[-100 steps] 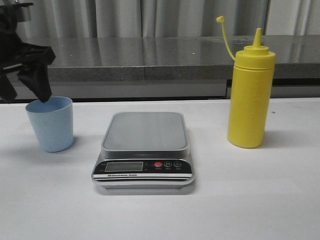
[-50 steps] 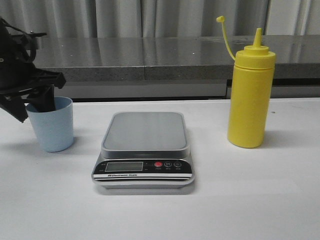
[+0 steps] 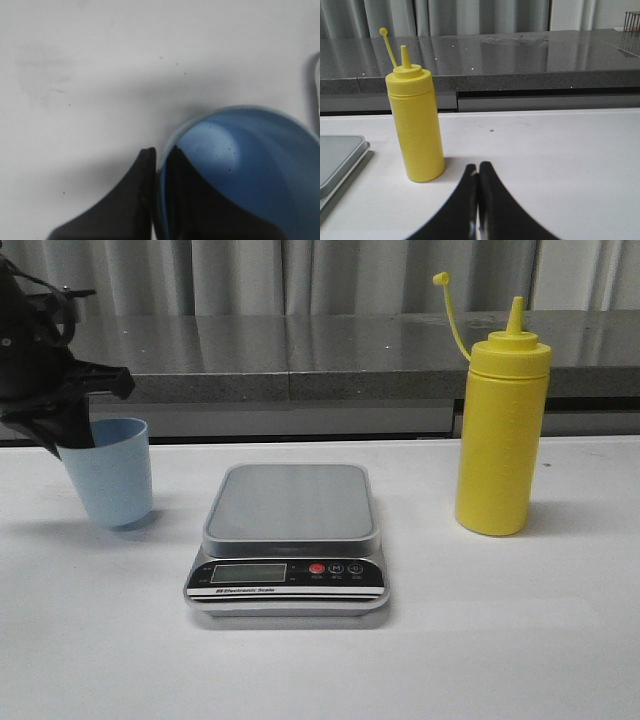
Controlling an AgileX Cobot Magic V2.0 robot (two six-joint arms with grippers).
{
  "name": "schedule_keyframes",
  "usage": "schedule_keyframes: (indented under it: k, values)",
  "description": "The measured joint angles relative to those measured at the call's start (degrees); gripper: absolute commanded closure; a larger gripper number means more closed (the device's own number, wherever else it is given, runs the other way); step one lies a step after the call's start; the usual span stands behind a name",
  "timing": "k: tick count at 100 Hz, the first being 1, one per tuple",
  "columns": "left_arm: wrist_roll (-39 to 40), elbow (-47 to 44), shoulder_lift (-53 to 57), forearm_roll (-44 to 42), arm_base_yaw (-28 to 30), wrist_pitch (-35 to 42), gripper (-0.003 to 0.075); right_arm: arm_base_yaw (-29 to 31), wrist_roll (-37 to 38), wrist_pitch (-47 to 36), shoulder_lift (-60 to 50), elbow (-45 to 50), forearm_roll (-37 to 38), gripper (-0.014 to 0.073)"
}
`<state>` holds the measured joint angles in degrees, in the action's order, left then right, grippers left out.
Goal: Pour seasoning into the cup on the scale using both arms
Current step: 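Lift the blue cup with the left gripper and set it on the scale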
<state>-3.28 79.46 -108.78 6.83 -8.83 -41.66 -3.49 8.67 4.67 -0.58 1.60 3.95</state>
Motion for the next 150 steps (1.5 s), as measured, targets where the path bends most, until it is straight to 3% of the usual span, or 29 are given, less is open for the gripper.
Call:
schedule_keyframes:
  k: [18,56,86,96,108,118,140,150]
  values:
    - [0.10,5.85,2.30,0.00,-2.45,-1.66,0.0741,0.00,0.00,0.00,0.00,0.00,0.00,0.0661]
    - [-2.54,11.70,1.43,0.22,-17.16,-1.80,0.0741,0.00,0.00,0.00,0.00,0.00,0.00,0.0661]
    - [-2.77,11.70,-3.53,0.22,-19.39,-1.95,0.0736,0.00,0.00,0.00,0.00,0.00,0.00,0.0661]
    - [-2.87,11.70,-3.78,0.22,-19.39,-1.95,0.0666,0.00,0.00,0.00,0.00,0.00,0.00,0.0661]
    - [-2.87,11.70,-3.78,0.22,-19.39,-1.84,0.0500,0.00,0.00,0.00,0.00,0.00,0.00,0.0661]
    - [-2.87,11.70,-3.78,0.22,-19.39,-1.84,0.0406,0.00,0.00,0.00,0.00,0.00,0.00,0.0661]
    - [-2.67,11.83,-2.87,0.22,-19.39,-1.84,0.0399,0.00,0.00,0.00,0.00,0.00,0.00,0.0661]
    - [-2.67,11.83,-0.48,0.22,-19.39,-1.94,0.0434,0.00,0.00,0.00,0.00,0.00,0.00,0.0661]
